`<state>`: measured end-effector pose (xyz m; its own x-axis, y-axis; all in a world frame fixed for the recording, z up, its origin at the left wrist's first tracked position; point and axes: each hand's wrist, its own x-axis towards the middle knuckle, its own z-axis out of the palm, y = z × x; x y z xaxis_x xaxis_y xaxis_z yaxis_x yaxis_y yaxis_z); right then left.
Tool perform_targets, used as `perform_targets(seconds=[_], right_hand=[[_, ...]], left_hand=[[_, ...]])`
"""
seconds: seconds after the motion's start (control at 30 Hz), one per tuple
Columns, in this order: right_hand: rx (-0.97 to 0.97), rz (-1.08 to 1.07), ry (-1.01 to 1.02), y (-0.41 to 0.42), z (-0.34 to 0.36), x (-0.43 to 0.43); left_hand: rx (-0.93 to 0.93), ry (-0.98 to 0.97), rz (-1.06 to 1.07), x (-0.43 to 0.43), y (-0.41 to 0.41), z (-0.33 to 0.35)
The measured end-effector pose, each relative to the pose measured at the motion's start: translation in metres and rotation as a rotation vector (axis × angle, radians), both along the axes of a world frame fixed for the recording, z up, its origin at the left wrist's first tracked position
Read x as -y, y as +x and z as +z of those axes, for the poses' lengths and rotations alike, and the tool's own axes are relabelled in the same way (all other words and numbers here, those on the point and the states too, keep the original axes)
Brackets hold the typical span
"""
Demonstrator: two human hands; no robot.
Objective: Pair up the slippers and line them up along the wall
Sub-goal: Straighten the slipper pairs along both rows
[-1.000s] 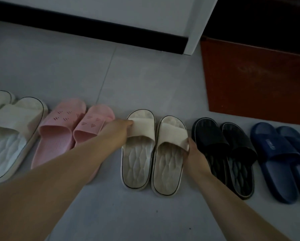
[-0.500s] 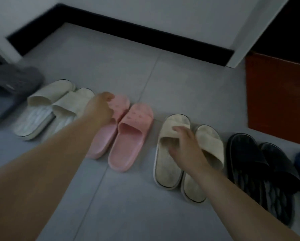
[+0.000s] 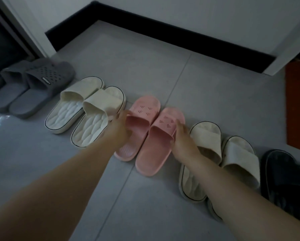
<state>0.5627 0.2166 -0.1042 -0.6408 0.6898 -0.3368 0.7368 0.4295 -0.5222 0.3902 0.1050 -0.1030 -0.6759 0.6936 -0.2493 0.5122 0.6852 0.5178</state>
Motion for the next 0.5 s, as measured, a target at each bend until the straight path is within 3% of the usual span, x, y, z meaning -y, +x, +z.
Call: perform_targets(seconds=[0.27,0.37,0.43,0.5], right_hand=[[0.023,-0.030,0.073,-0.010,0.013,0.017],[-0.159,0.034,0.141,-0.043,0.025,0.027],[-0.282,0.131,0.081,-0.079,0.030,0.037],[-0.324,0.238,-0.008,-0.118,0.028,0.051]], left_hand=[[-0.153,0.251,0.217,-0.013,0.000,-0.003],[-0.237,0.419,0.438,-0.002,-0.025,0.009],[-0.238,0.484,0.667,0.012,-0.054,0.012],[-0.135,0.394,0.814,0.029,-0.087,0.009]])
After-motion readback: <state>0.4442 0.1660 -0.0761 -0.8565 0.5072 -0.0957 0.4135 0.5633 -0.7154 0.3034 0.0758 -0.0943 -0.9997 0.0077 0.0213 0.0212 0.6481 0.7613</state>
